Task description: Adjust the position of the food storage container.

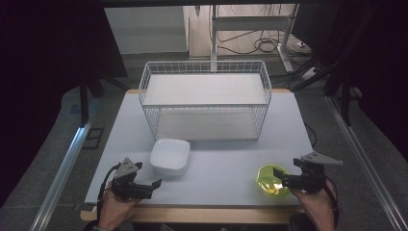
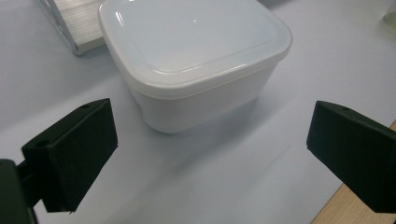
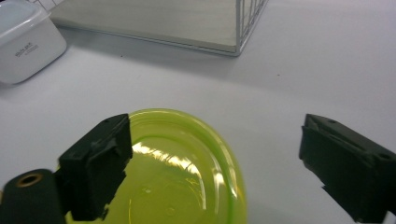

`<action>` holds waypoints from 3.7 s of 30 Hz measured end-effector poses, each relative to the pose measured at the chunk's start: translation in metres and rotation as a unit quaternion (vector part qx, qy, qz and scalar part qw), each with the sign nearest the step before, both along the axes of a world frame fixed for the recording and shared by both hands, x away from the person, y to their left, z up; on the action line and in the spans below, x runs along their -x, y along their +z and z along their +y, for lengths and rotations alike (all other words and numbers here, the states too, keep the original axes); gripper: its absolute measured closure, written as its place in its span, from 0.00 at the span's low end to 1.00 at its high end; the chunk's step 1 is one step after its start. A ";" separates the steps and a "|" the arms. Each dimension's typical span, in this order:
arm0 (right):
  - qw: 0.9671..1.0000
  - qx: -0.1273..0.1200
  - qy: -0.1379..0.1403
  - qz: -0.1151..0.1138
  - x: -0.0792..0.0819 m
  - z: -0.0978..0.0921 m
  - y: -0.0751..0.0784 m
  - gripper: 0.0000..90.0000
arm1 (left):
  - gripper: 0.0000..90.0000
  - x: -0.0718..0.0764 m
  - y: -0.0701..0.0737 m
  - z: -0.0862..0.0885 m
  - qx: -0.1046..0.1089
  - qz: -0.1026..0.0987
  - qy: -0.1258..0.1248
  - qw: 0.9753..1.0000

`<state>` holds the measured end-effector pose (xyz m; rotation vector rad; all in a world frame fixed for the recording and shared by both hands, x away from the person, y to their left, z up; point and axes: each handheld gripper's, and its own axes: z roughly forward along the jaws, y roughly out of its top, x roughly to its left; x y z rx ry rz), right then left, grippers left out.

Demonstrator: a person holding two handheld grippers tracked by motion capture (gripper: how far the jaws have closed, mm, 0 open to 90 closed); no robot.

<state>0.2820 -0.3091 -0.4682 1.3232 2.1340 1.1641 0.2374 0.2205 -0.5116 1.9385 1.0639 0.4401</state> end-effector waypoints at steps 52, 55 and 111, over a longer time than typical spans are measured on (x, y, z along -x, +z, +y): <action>0.985 0.046 0.158 0.047 0.033 0.067 0.001 1.00 | 0.11 0.002 -0.006 -0.006 -0.051 -0.037 -0.002 0.998; 0.984 0.052 0.162 0.050 0.041 0.064 -0.001 0.99 | 0.11 0.002 -0.007 -0.007 -0.052 -0.036 -0.002 0.998; 0.992 0.034 0.116 0.040 0.012 0.018 0.003 0.99 | 0.44 -0.010 -0.001 0.010 -0.043 -0.004 0.016 0.999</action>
